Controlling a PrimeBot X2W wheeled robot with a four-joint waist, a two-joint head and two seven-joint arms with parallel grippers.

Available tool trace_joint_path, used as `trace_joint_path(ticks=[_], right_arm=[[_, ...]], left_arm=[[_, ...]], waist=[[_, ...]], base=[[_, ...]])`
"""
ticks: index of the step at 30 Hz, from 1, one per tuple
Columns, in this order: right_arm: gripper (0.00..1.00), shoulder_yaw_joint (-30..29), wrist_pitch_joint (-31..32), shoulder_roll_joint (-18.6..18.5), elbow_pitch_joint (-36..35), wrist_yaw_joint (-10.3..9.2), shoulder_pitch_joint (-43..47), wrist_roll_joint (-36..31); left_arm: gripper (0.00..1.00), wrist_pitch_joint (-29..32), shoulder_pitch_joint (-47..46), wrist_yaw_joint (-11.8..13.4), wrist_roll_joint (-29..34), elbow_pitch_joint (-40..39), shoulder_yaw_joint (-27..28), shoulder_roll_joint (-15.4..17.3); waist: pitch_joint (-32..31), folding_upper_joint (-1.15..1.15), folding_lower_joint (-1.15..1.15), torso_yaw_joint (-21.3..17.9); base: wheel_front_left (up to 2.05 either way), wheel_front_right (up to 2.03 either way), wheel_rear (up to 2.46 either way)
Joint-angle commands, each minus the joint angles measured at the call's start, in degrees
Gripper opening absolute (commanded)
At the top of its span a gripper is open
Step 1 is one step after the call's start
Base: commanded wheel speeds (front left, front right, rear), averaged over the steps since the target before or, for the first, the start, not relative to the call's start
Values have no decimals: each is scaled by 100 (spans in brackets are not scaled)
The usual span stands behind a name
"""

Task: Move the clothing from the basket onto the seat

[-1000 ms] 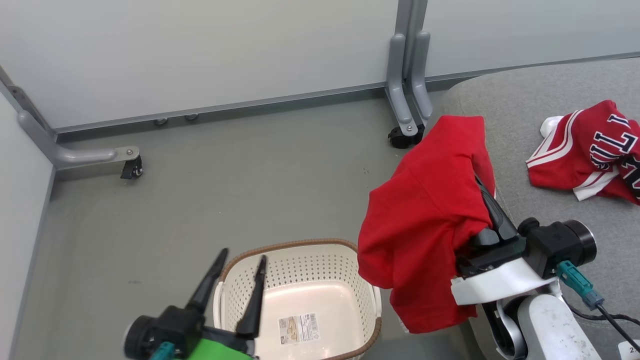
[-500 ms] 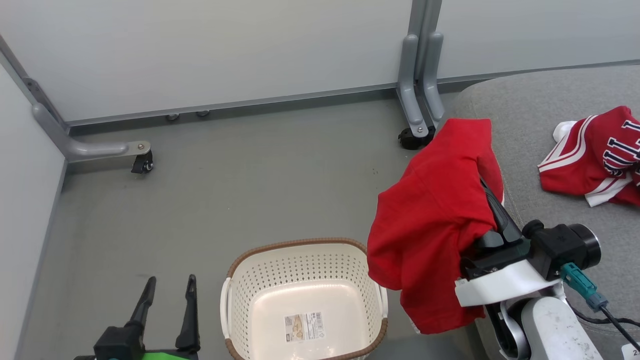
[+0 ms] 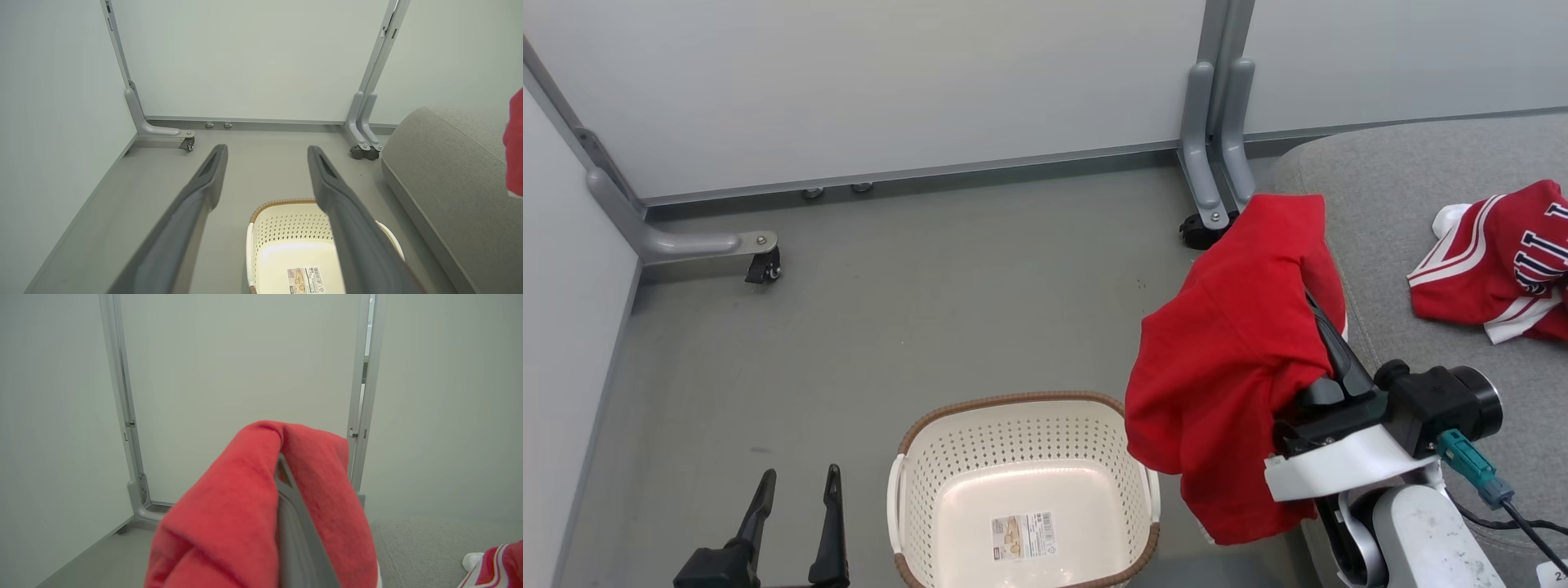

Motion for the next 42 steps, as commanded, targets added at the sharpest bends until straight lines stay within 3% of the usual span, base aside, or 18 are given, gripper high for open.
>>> trace_joint_path(ticks=[1,10,17,27,42], right_arm=[[0,12,-19,-3,4,-10,16,-6],[0,8,-19,-20,5,-10,4,4],[0,-5,-19,-42,-7,-10,-114,1],[0,-192,-19,-127,-39,-10,-220,-29],[0,-636,-19,-19,-102,-11,-211,-60]], left_arm=[[100,-2,68,-14,-6,20,-36,1],[100,-1,103,-14,-9,-3,-40,2],[100,-1,65,-14,-55,23,-55,2],[100,-1,-111,-14,-67,-5,-147,4],[100,-1,-363,-14,179,-48,-83,8]], waist=[[0,0,0,-6],[9,0,0,-69],[76,0,0,-347],[255,0,0,-1167],[512,0,0,-2746]], base=[[0,0,0],[0,0,0],[0,0,0],[0,0,0],[0,0,0]])
